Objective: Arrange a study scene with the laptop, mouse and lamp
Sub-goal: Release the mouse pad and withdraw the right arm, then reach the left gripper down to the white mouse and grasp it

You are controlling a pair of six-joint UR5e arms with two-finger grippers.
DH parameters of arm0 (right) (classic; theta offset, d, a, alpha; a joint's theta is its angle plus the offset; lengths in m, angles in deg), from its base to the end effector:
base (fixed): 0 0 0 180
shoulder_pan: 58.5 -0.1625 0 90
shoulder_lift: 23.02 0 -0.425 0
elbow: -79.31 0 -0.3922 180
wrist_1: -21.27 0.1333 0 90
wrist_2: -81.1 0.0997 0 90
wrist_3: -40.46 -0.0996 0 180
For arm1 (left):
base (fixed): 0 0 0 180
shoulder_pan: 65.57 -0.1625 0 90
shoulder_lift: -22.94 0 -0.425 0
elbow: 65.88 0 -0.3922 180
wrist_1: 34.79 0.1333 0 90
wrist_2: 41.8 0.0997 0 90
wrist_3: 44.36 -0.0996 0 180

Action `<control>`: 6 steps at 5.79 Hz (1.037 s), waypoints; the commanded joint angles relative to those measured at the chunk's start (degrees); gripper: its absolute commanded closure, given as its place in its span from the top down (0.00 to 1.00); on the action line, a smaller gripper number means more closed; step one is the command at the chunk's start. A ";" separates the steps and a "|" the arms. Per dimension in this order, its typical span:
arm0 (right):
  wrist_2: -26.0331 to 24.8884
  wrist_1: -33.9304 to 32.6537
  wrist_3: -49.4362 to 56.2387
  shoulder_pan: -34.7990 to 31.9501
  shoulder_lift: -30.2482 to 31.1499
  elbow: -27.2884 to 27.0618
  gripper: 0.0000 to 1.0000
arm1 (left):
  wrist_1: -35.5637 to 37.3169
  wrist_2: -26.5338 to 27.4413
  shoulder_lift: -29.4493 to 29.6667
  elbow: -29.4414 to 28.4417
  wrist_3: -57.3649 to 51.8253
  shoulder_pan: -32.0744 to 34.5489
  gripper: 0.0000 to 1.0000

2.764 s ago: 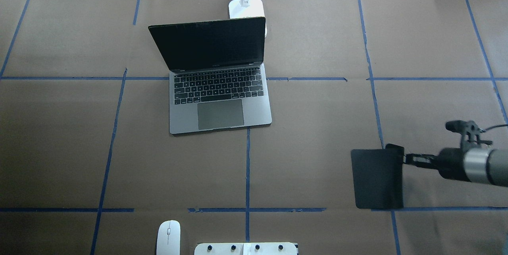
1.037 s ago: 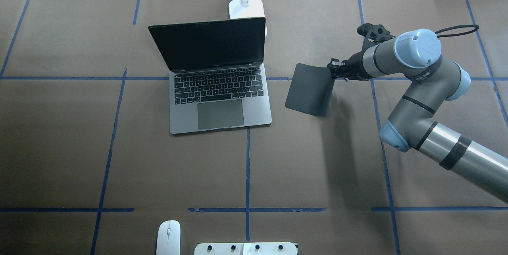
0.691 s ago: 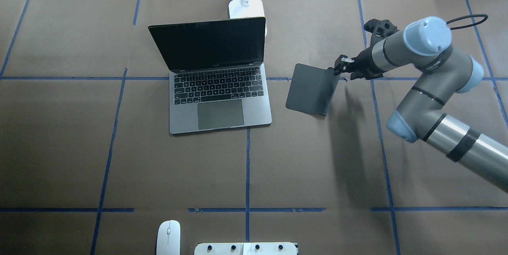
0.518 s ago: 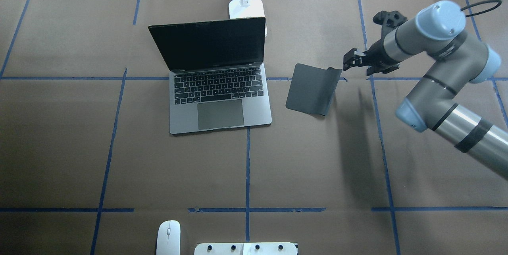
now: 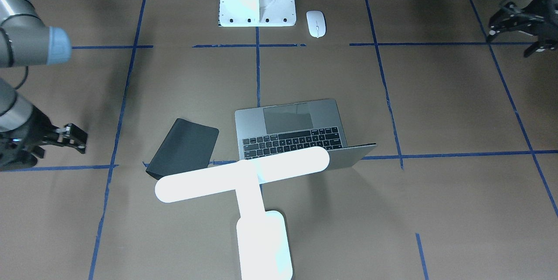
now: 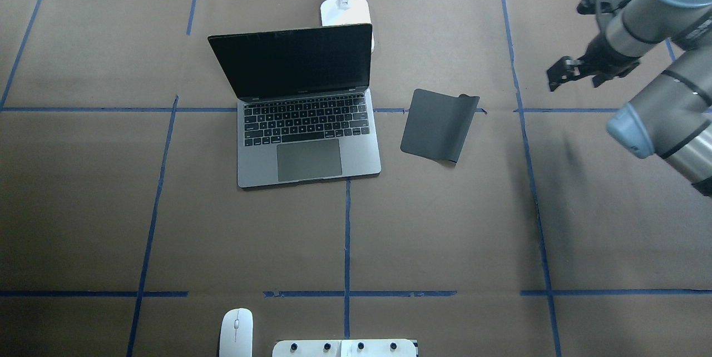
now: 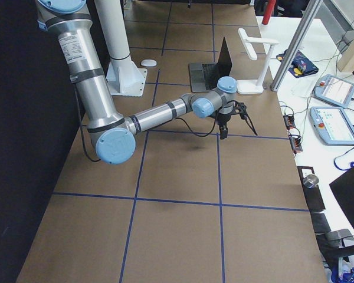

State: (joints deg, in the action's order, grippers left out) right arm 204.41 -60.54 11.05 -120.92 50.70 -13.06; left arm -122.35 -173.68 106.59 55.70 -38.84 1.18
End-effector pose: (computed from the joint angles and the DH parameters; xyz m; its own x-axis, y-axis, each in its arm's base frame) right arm -0.2161 -0.5835 0.4743 0.7481 -0.1401 0.6486 0.0525 0.9869 0.1527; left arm 0.1077 -0.4200 0.4475 0.6143 0.4475 -0.6499 -0.3063 0.8943 0.3264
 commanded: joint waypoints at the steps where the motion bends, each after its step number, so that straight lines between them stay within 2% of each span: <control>1: 0.17 -7.10 22.18 -9.86 7.45 -4.28 1.00 | -10.20 6.14 0.46 -0.02 20.11 -12.37 1.00; 2: 0.17 -12.70 31.96 -15.39 11.84 -9.27 1.00 | -15.13 9.58 0.63 0.06 29.88 -18.01 1.00; 3: 0.26 -17.02 39.02 -20.49 16.84 -13.76 1.00 | -15.70 14.23 2.03 0.41 38.16 -23.20 1.00; 4: 7.04 -17.33 45.70 -26.29 21.16 -14.07 1.00 | -15.70 19.93 4.13 1.03 48.42 -30.21 1.00; 5: 10.59 -17.68 46.03 -30.09 23.03 -14.33 1.00 | -15.53 25.12 5.63 1.99 57.05 -36.11 1.00; 6: 10.11 -18.03 46.03 -30.73 25.05 -13.98 1.00 | -15.53 31.18 6.25 2.43 65.75 -43.56 1.00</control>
State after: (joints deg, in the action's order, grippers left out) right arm 213.63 -78.14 56.43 -149.91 73.58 -27.12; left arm -137.89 -148.20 111.94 57.57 18.29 -35.47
